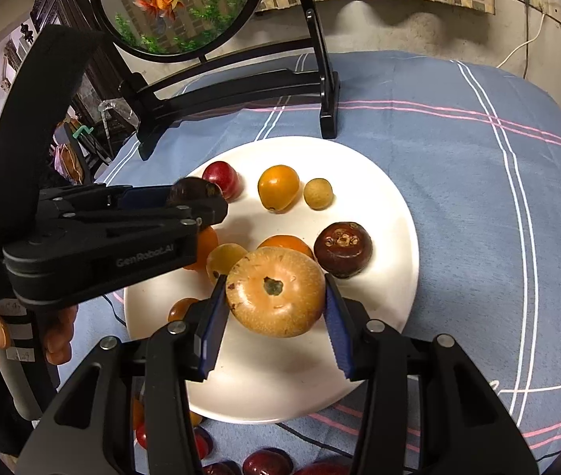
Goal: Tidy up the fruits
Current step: 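Carry both fruits onto the white plate and open both grippers, then grasp a brown pear-like fruit with the left gripper while the right gripper grasps an orange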
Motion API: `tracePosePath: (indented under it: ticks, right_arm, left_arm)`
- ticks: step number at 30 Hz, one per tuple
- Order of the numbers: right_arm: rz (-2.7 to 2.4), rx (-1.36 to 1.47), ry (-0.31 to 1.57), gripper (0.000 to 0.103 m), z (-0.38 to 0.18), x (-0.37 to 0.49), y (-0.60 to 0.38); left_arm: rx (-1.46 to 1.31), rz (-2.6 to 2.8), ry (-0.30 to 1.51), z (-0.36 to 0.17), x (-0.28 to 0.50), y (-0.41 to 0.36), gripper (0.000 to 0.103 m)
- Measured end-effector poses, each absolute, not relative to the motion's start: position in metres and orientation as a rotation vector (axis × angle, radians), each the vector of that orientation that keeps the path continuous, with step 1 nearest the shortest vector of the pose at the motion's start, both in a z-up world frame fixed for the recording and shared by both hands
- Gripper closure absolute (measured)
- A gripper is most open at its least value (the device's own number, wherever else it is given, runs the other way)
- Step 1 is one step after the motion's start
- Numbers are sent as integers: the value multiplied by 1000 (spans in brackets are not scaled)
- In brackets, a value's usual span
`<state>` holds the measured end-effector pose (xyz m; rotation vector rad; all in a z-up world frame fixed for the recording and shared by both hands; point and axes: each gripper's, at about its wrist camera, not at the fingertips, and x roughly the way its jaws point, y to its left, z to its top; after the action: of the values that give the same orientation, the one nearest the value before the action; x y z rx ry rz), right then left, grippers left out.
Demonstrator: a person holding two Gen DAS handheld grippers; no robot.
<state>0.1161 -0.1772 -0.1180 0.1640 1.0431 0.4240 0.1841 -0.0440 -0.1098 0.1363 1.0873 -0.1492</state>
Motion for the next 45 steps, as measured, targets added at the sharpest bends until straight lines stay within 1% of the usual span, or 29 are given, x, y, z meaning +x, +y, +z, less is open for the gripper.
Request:
tracePosePath:
  ticks: [8,9,10,11,12,13,14,21,26,31,37,41,45]
  right_arm:
    - [405,166,1043,57,-121,122,-182]
    - [411,166,1037,56,-120,123,-182]
    - [410,160,1037,55,-119,123,-181]
    - [408,151,1041,54,-119,124,-180]
    - [414,146,1037,52,-117,123,-179]
    - [412,147,1029,39,-114,123,-180]
    - [402,149,1012,36,-111,122,-181]
    - [404,174,982,36,-95,115,-188]
    - [395,200,982,36,-83,100,-195]
    - [384,194,924,36,-55,73,-205]
    - [370,166,860,36,-24,31,-222]
    - [356,151,886,36,-35,1,-228]
    - [358,152,974,36,-66,-32,-228]
  left_arm:
    - [150,-152,1057,-108,189,-49,54]
    - [152,-157,1043,-105,189,-50,50]
    - [151,-157,1034,-102,189,-51,34]
    - [150,-154,1022,-99,188,-52,28]
    - [151,-153,1010,-97,187,-52,28]
    - [156,-155,1009,-95,187,-52,28]
    - [158,-153,1007,-94,186,-52,28]
    - [146,-143,994,-82,175,-45,28]
    - [137,-147,962,-63,158,-41,28]
    - [134,-161,915,-38,133,-34,28]
    - [113,-146,864,-14,93,-6,28]
    - [122,-120,866,-15,64,17,28]
    - [113,-95,898,-30,35,42,28]
